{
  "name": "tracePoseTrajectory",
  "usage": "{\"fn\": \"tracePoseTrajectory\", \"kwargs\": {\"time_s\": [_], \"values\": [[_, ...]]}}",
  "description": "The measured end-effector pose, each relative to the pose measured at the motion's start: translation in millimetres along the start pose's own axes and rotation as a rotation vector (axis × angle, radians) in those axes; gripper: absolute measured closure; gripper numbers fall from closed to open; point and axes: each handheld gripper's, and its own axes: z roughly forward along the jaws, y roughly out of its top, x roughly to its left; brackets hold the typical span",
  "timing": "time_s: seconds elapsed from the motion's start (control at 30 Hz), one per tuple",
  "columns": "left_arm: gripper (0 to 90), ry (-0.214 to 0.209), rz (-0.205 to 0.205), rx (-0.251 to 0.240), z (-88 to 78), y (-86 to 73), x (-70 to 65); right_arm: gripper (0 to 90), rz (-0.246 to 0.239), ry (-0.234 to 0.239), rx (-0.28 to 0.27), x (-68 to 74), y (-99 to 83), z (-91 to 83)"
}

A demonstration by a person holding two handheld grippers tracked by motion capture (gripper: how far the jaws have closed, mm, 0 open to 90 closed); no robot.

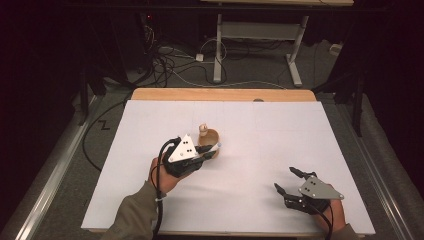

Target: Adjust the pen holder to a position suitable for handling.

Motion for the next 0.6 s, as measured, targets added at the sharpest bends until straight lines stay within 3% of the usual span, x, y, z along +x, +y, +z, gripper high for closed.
{"fn": "tracePoseTrajectory", "kwargs": {"time_s": [0.4, 0.6], "values": [[75.3, -0.009, -0.047, -0.117, -5.9, -1.7, 0.8, 28.8, 0.025, -0.012, -0.008, -1.7, -1.8, -2.9], [75.3, -0.010, -0.063, -0.180, -12.2, -0.4, 0.9, 28.8, 0.015, -0.009, -0.004, 0.2, -1.7, -2.4]]}}
